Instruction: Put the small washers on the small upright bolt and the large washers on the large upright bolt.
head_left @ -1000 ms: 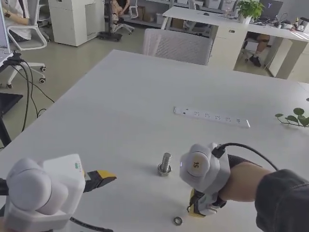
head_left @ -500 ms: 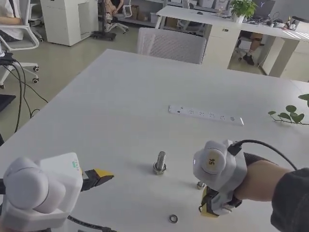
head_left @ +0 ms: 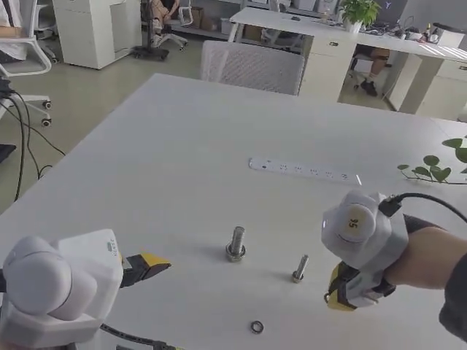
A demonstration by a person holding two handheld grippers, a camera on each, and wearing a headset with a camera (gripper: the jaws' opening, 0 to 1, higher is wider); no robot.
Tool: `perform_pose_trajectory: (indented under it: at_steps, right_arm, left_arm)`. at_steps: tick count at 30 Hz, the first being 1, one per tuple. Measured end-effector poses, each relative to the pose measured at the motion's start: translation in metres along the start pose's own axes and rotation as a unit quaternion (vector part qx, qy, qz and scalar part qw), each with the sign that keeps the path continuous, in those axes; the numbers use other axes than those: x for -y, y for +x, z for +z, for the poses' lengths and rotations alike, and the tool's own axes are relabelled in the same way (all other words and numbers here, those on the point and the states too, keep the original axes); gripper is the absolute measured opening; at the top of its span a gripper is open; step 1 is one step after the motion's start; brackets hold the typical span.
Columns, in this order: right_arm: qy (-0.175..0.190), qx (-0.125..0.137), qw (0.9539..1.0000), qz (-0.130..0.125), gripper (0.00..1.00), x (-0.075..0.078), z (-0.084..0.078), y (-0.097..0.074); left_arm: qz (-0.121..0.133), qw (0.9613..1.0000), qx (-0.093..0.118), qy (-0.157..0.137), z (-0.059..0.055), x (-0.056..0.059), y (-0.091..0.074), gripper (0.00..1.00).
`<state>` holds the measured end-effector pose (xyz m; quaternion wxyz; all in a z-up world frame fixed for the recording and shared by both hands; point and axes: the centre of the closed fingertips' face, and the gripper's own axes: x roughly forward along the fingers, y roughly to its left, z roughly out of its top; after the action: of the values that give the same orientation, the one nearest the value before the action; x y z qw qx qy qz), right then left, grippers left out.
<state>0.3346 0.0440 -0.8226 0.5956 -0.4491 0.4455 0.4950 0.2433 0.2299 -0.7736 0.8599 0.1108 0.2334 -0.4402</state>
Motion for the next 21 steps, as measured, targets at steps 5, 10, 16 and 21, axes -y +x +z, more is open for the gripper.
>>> perform_pose_trajectory:
  at_steps: [5,10,16,21]
  right_arm:
    - [0.002,0.001,0.9999,-0.011,0.13,0.010,0.000,-0.011]
    - [-0.003,0.003,0.9998,-0.018,0.13,0.016,0.005,-0.017]
    - [-0.013,0.003,0.9996,-0.024,0.13,0.024,0.013,-0.024]
    - [-0.021,0.005,0.9994,-0.028,0.13,0.029,0.020,-0.027]
  left_arm:
    - [-0.001,1.0000,0.001,0.000,0.001,0.001,0.000,0.82]
    - [0.000,1.0000,0.000,0.000,0.001,0.000,0.000,0.82]
    - [0.001,1.0000,0.001,-0.001,0.001,0.000,-0.001,0.81]
    - [0.003,1.0000,0.000,-0.001,0.000,-0.001,-0.002,0.81]
